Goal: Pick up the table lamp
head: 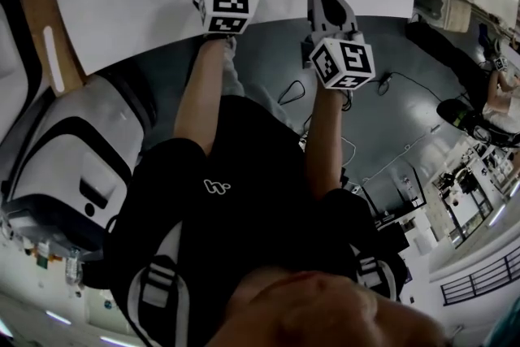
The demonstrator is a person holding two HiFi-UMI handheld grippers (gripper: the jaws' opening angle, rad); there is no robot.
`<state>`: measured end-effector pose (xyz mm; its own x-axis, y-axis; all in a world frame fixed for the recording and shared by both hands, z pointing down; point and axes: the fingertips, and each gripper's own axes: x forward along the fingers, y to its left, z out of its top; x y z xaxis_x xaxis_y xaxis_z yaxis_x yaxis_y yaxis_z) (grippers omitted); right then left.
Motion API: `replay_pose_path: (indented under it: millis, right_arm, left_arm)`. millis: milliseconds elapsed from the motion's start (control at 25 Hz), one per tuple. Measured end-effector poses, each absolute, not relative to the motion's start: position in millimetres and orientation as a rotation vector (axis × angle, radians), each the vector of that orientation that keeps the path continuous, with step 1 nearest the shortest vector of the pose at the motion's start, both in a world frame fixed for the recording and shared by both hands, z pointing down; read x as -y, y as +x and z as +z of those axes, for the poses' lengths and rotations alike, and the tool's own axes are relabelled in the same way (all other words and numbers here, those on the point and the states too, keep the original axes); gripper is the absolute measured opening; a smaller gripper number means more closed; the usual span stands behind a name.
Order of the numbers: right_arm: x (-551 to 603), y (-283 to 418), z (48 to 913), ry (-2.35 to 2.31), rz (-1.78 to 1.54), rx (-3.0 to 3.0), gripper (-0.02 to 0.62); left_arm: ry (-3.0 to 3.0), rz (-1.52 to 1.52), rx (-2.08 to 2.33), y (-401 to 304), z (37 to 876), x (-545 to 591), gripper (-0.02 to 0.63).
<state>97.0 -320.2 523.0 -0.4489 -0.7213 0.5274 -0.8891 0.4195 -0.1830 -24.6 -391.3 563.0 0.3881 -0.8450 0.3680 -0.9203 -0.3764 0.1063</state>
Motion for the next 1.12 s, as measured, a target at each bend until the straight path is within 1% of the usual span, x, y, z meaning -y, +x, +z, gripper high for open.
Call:
replay_pose_path:
  millis: [240, 560, 800, 920, 960, 1120]
  right_arm:
    - [322, 104, 527, 1.391, 0.634, 2.292, 0.018]
    - [335, 122, 517, 1.450, 0.625, 2.272, 0.018]
    - [340, 123, 520, 1.458, 0.645, 2.249, 0.018]
    - [340, 122, 526, 1.446, 0.650, 2.240, 0.018]
    - [338, 120, 528, 1.439, 0.652, 2.236, 0.018]
    - [330, 113, 527, 1.408, 0.652, 2.230, 0.018]
  left_arm:
    - [2.382, 0.382, 1.561, -19, 571, 406, 0.147]
    - [2.398, 0.362, 1.556, -10, 571, 431, 0.147]
    - [2.391, 0.358, 1.543, -9, 575, 445, 0.147]
    - [2.376, 0.328, 1.558, -11, 581, 451, 0.144]
    - [2.376, 0.321, 1.561, -13, 582, 450, 0.132]
    - [2.411, 0.339, 1.535, -13, 576, 445, 0.121]
